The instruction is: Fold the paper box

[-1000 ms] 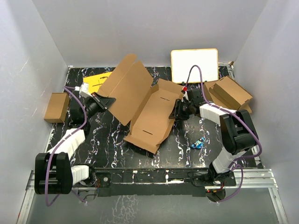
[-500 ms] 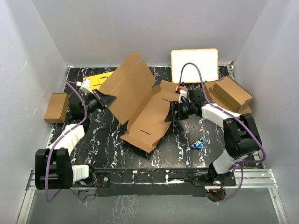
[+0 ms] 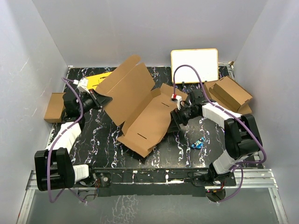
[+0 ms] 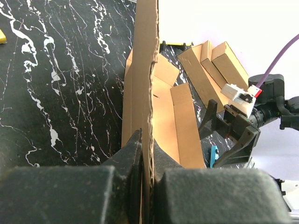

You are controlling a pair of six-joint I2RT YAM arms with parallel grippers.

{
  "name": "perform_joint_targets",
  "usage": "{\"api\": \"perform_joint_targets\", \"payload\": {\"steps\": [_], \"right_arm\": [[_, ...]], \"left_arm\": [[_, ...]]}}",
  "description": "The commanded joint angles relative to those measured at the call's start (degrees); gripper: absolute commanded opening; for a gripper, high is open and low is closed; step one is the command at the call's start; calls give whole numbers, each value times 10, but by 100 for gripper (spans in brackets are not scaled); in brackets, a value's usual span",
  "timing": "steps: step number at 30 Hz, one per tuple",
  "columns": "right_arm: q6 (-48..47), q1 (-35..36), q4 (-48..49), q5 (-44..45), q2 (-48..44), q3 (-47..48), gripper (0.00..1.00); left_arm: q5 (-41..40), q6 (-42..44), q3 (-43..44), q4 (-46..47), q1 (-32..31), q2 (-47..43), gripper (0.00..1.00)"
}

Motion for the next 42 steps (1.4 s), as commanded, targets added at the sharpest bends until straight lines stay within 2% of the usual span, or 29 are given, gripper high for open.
{"api": "perform_joint_targets", "payload": {"steps": [1, 4, 11, 18, 21, 22, 25, 27, 28, 30, 35, 42], "right_arm": [[-113, -23, -46, -31, -39, 12, 92], [-156, -49, -78, -15, -49, 12, 92], [-260, -131, -172, -39, -71, 24, 92], [-294, -174, -198, -95, -71, 146, 93], [-224, -174, -110, -151, -66, 193, 94], [-184, -175, -52, -167, -68, 192, 98], [-54, -175, 167, -229, -64, 151, 99], [35, -174, 260, -252, -44, 148, 99], [41, -175, 258, -261, -29, 163, 99], [-11, -174, 187, -256, -1, 203, 99], [-141, -174, 48, -164, 22, 260, 99], [-179, -175, 33, -81, 47, 276, 99]], "left_arm": [[46, 17, 23, -16, 5, -29, 0], [46, 19, 17, -15, 9, -44, 0], [56, -2, -3, 20, 13, -65, 0], [81, 10, 2, 44, 13, -68, 0], [90, 30, 10, 44, 13, -70, 0], [94, 39, 18, 41, 13, -70, 0], [101, 72, 39, 18, 13, -73, 0], [99, 93, 54, 0, 13, -78, 0], [102, 102, 60, -9, 13, -82, 0], [105, 111, 68, -10, 13, -90, 0], [114, 119, 86, -28, 12, -99, 0], [128, 126, 112, -42, 11, -113, 0]]}}
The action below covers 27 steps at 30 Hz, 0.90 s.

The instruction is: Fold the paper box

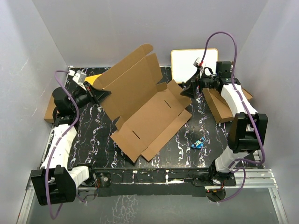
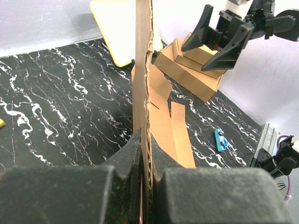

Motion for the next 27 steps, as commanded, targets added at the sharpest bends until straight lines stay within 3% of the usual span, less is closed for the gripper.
{"api": "perform_joint_targets", "payload": {"steps": [1, 15, 27], "right_arm": [[-60, -3, -4, 56, 25, 45, 99], [-105, 1, -86, 43, 167, 168, 98], [-145, 10, -125, 19, 199, 197, 74]], "left_arm": [[30, 18, 43, -1, 1, -24, 0], [48, 79, 98, -77, -15, -33, 0], [65, 85, 113, -68, -21, -28, 0]]}}
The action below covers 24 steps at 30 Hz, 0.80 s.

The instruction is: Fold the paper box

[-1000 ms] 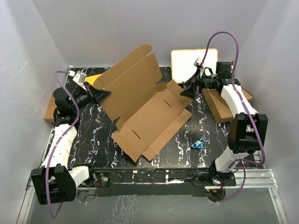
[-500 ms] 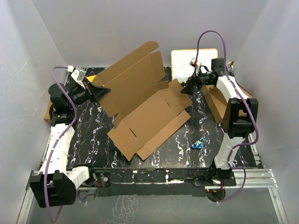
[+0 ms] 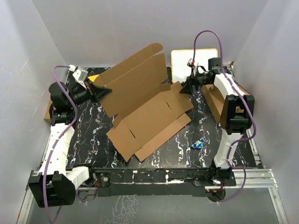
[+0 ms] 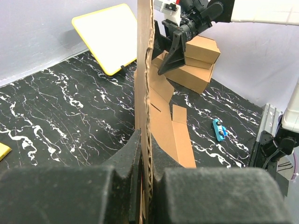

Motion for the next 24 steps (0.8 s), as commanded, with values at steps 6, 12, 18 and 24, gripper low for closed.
{"api": "perform_joint_targets", "payload": {"steps": [6, 12, 18, 24], "right_arm": [[-74, 4, -28, -55, 0, 18, 42], [-78, 0, -8, -68, -28, -1, 8], [170, -17, 391, -54, -140, -162, 8], [386, -18, 749, -21, -167, -298, 8]], "left_arm": [[30, 14, 44, 20, -4, -5, 0], [33, 2, 65, 35, -4, 6, 0], [42, 7, 122, 50, -4, 39, 0], [109, -47, 140, 165, -7, 75, 0]]}}
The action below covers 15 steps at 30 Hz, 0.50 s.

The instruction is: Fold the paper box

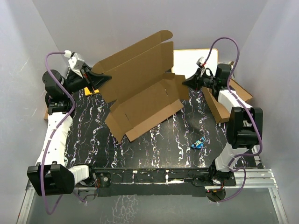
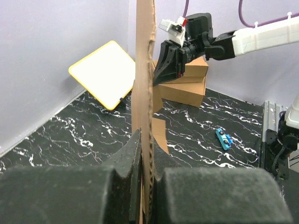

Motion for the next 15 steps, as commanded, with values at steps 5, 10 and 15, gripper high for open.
{"api": "perform_joint_targets", "payload": {"steps": [5, 10, 15], "right_arm": [[263, -3, 569, 66, 7, -155, 8], [274, -3, 665, 70, 15, -213, 8], [253, -5, 684, 60, 0, -261, 8]], "left_arm": [[69, -8, -5, 74, -28, 7, 0], [67, -23, -47, 69, -39, -5, 0], [56, -41, -72, 49, -39, -18, 0]]}}
